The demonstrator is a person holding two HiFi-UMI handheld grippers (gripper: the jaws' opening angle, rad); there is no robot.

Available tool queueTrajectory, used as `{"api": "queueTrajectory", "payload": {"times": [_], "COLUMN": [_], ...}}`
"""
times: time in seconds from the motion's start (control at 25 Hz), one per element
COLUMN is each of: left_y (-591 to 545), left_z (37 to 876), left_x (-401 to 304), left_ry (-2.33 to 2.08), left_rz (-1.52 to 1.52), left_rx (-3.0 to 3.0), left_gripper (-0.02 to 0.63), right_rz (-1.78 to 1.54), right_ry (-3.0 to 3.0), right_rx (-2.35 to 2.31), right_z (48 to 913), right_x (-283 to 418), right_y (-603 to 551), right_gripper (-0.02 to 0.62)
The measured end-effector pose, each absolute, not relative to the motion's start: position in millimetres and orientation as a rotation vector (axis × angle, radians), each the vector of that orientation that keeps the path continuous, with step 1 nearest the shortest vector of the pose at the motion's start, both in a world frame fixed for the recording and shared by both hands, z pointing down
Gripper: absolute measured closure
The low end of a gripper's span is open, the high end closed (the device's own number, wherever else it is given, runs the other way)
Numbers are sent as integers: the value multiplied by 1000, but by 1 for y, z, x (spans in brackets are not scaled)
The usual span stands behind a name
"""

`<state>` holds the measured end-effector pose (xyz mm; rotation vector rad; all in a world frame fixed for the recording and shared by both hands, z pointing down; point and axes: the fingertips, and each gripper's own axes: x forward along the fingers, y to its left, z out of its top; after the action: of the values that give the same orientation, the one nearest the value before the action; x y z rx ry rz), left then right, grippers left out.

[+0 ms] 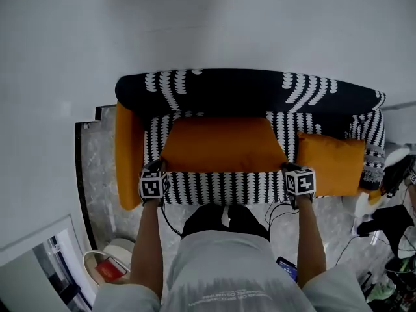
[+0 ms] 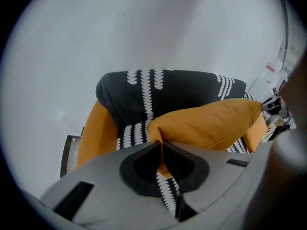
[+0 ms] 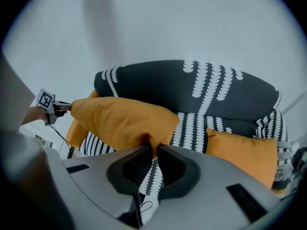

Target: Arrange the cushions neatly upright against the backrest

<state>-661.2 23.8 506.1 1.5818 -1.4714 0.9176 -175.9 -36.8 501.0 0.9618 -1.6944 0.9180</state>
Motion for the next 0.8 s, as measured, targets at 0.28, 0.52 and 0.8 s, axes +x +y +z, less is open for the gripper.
{"api": "queueTrajectory", "payload": {"times": [0.28, 0.52, 0.8], "left_y": [-30, -74, -126], "left_z": [496, 489, 484], "left_x": [-665, -672, -680], "left_ry": [-1481, -1521, -1539], "left_rz": [928, 864, 862], "left_rx": [1678, 1736, 1787], "left_gripper": [571, 569, 569], "right_rz": [906, 916, 985], "right_ry": [-1722, -1759, -1789], "right_rx": [1093, 1230, 1277], "right_z": [496, 493, 490], "right_x": [-183, -190, -200], "right_y": [-83, -127, -179], "right_gripper": [560, 560, 560]}}
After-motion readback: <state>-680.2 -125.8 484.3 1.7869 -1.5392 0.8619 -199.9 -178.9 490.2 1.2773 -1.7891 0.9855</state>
